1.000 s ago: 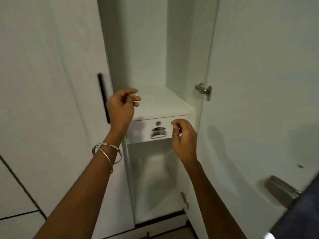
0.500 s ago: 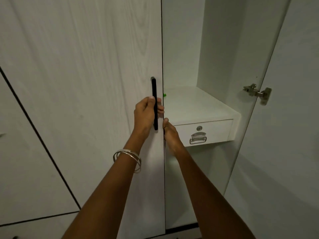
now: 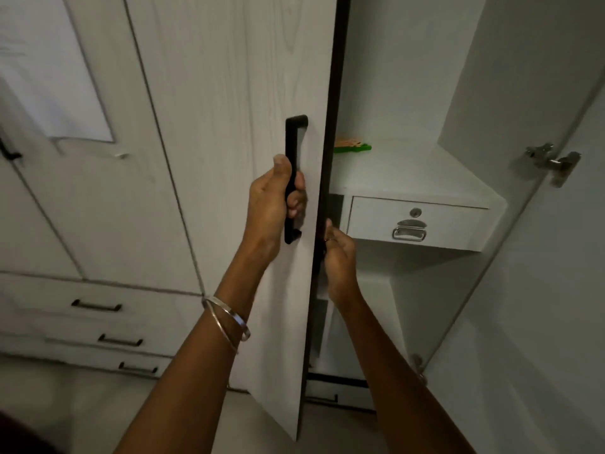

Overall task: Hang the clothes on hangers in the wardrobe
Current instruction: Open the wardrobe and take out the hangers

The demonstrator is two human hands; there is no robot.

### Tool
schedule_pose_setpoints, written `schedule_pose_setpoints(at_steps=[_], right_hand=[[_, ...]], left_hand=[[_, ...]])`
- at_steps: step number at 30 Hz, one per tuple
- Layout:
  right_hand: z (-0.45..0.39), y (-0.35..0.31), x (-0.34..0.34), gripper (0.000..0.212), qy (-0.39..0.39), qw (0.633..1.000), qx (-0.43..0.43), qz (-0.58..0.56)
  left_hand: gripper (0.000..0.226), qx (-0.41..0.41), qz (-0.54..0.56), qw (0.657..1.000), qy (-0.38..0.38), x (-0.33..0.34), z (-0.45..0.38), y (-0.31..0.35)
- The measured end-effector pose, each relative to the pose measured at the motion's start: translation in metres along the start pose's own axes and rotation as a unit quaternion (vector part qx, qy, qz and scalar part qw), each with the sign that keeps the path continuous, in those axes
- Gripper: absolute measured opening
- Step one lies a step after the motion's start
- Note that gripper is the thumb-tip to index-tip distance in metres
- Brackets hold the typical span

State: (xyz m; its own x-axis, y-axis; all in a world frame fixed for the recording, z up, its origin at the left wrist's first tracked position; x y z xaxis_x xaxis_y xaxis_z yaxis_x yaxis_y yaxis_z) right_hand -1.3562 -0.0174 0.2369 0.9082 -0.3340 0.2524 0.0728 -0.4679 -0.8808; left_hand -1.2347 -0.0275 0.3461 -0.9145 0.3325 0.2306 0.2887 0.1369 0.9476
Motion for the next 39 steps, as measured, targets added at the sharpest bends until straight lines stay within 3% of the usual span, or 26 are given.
schedule_pose_setpoints(at_steps=[5,9,12,15,17,24,30,32,34,37,39], right_hand=[[0.056,0.002,0.062,0.018,-0.156,0.986,0.025,0.053],[0.092,0.012,0.124,0.009,-0.264,0.962,-0.008,0.07],[0.114,0.012,0.175,0.03,-0.322,0.938,-0.071,0.106],[0.137,0.015,0.224,0.053,-0.373,0.911,-0.118,0.13],[0.151,0.024,0.257,0.064,-0.397,0.897,-0.128,0.146],[0.166,0.047,0.344,0.07,-0.399,0.891,-0.141,0.161],[0.146,0.047,0.356,0.048,-0.299,0.923,-0.174,0.169],[0.137,0.045,0.349,0.036,-0.28,0.928,-0.176,0.169],[0.127,0.042,0.342,0.028,-0.276,0.93,-0.178,0.165],[0.11,0.031,0.325,0.022,-0.258,0.933,-0.185,0.168],[0.094,0.024,0.304,0.019,-0.221,0.943,-0.18,0.173]], left_hand=[[0.057,-0.001,0.043,0.999,0.013,-0.06,0.048,0.023],[0.058,0.01,0.058,0.998,0.033,-0.117,0.084,0.045],[0.057,0.026,0.042,0.988,0.147,-0.179,0.11,0.06],[0.05,0.057,-0.009,0.947,0.317,-0.242,0.136,0.079],[0.048,0.051,-0.05,0.921,0.384,-0.282,0.145,0.09],[0.032,0.003,0.028,0.915,0.402,-0.393,0.126,0.105],[0.042,0.012,-0.016,0.92,0.391,-0.418,0.119,0.105],[0.042,0.095,-0.059,0.867,0.486,-0.411,0.142,0.115],[0.031,0.233,-0.095,0.763,0.595,-0.394,0.177,0.139],[0.016,0.42,-0.19,0.664,0.589,-0.336,0.191,0.178],[0.015,0.475,-0.273,0.618,0.565,-0.289,0.181,0.187]])
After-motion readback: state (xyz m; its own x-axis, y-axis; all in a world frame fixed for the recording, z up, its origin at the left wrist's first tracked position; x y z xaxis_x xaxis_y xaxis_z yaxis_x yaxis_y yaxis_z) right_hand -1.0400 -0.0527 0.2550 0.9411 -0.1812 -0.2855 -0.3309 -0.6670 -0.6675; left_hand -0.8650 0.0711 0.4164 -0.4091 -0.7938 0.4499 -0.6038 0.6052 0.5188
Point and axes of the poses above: each hand's wrist, its own z-axis away from the middle knuckle, its own x-axis out of the palm, y = z × x, the point moved 8 cm from there along -z, towards the middle knuckle, and after that the axes turned 13 degrees about -x, right-handed, at the moved point
